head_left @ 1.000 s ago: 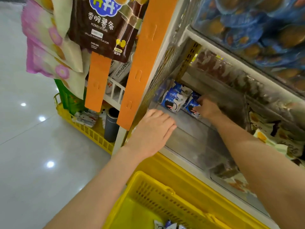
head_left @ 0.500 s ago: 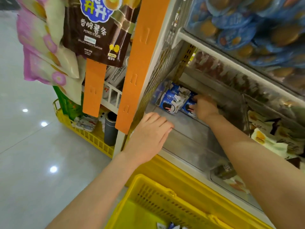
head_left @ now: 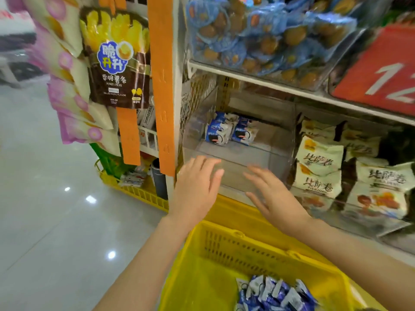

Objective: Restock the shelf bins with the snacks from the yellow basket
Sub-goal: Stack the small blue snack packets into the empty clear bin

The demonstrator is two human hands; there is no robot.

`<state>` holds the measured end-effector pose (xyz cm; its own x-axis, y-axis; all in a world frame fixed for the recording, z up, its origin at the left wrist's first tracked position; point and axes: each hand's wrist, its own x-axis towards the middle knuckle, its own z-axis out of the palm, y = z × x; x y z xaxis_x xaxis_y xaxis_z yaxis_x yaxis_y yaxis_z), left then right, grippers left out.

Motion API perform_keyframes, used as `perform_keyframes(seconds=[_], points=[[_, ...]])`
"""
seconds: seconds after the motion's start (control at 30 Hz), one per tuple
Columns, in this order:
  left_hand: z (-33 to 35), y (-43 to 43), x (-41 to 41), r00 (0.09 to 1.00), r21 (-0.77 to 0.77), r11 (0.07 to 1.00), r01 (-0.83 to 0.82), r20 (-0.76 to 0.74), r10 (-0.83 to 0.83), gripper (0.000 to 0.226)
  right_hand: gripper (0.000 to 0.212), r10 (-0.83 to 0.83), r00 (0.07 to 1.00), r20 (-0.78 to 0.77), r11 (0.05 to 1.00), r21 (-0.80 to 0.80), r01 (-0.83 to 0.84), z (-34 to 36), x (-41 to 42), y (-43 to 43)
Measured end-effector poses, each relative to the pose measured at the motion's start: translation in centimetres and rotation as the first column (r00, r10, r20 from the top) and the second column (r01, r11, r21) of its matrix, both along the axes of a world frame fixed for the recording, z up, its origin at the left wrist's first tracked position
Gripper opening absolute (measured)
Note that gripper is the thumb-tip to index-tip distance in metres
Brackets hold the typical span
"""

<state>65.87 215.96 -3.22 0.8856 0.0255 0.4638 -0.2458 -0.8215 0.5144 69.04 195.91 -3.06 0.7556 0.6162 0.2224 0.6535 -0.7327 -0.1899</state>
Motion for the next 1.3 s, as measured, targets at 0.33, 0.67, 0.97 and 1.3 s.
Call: perform_keyframes(seconds=[0.33, 0.67, 0.97, 1.3], points=[[-12.8, -1.5, -7.7, 0.917, 0.046, 0.988, -0.147, -0.367, 0.154, 0.026, 0.034, -0.223, 0.898, -0.378, 0.972, -0.014, 0.236, -14.4, -8.4, -7.8], [-21.2, 0.9, -10.9, 0.668, -0.096, 0.9, -0.424, -0.705, 0.239, 0.025, 0.053, -0.591, 0.531, -0.607, 0.795, -0.548, 0.258, -27.2, -13.6, -12.9], [-21.8, 0.9, -10.6, 0.698, -0.104, 0.892, -0.439, -0.664, 0.266, 0.028, 0.061, -0.67, 0.428, -0.606, 0.742, -0.535, 0.403, -29.3, -13.4, -13.0], [-21.6, 0.6, -10.5, 0.634, 0.014, 0.893, -0.45, -0.699, 0.33, 0.033, 0.069, -0.644, 0.272, -0.716, 0.754, -0.531, 0.387, -28.8, -14.2, -12.4]])
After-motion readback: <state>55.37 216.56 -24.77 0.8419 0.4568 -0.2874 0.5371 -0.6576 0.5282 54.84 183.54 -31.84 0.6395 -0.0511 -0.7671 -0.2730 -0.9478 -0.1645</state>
